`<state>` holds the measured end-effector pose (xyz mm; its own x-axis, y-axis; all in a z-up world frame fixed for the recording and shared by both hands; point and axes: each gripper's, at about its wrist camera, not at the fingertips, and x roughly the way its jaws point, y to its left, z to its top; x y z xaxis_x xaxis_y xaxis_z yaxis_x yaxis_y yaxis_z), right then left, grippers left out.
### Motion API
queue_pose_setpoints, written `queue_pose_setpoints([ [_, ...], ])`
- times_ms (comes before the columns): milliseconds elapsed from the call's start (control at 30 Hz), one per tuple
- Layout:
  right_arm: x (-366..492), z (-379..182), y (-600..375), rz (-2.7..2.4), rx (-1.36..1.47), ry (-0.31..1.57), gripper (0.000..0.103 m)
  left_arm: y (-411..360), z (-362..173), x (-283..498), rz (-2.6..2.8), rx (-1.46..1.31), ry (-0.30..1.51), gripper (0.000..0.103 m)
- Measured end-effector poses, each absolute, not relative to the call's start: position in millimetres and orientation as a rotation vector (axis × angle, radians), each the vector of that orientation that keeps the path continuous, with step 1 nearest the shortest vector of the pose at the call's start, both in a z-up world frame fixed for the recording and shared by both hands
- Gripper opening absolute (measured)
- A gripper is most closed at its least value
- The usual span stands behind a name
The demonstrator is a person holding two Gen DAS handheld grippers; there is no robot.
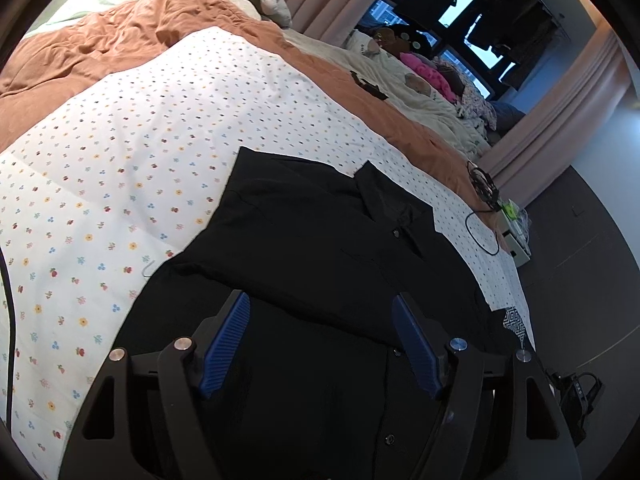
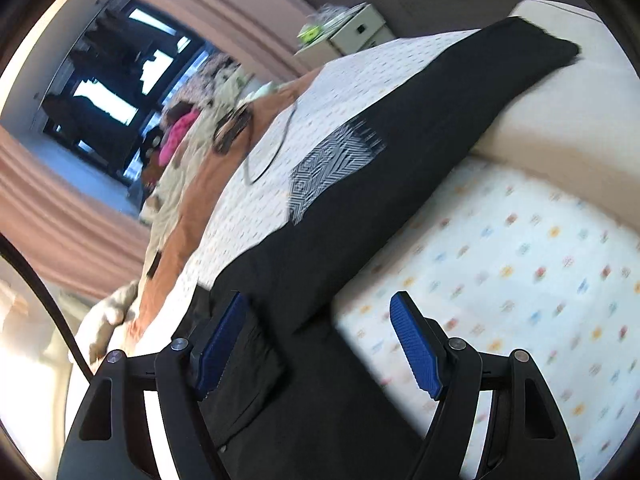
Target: Fold large clothes
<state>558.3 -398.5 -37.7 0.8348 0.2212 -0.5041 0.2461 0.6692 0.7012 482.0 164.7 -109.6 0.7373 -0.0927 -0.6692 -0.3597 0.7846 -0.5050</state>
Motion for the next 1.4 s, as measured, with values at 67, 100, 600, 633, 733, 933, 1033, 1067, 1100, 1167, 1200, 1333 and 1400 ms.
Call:
queue_pose_setpoints([
  [67, 558, -42, -412, -0.035, 0.858, 0.595, 0.066, 158, -111, 485, 0.156, -0.652, 0.747, 0.074],
  [100, 557, -44, -418, -0.042, 0.870, 0.590, 0.065, 155, -112, 486, 0.155, -0.644, 0.751, 0.074],
  [600, 578, -81, -450, -0.103, 0.933, 0.438, 0.020, 145, -149, 509, 0.220, -0.598, 0.807, 0.074],
  [633, 579, -81, -448, -0.095, 0.934, 0.426, 0.011, 147, -151, 511, 0.224, -0.601, 0.814, 0.074],
  [733, 574, -83, -438, -0.087, 0.923, 0.379, 0.000, 150, -153, 512, 0.240, -0.607, 0.810, 0.074],
  [933, 558, -59, -404, -0.022, 0.829, 0.280, 0.000, 152, -152, 509, 0.244, -0.621, 0.798, 0.074],
  [1033, 549, -48, -386, 0.038, 0.819, 0.253, 0.000, 152, -151, 506, 0.237, -0.630, 0.794, 0.074],
  [1067, 546, -44, -378, 0.054, 0.813, 0.247, 0.000, 152, -150, 505, 0.236, -0.631, 0.792, 0.074],
  [1100, 543, -39, -370, 0.071, 0.804, 0.240, 0.000, 152, -150, 505, 0.234, -0.634, 0.790, 0.074],
  [1167, 535, -31, -356, 0.101, 0.791, 0.226, 0.000, 152, -148, 505, 0.227, -0.642, 0.785, 0.074],
  [1200, 531, -27, -345, 0.122, 0.788, 0.220, 0.000, 152, -148, 504, 0.224, -0.644, 0.783, 0.074],
  [1333, 524, -16, -306, 0.221, 0.786, 0.223, 0.000, 155, -146, 501, 0.207, -0.664, 0.776, 0.074],
  [1400, 523, -12, -282, 0.269, 0.772, 0.231, 0.000, 158, -146, 499, 0.200, -0.678, 0.771, 0.074],
])
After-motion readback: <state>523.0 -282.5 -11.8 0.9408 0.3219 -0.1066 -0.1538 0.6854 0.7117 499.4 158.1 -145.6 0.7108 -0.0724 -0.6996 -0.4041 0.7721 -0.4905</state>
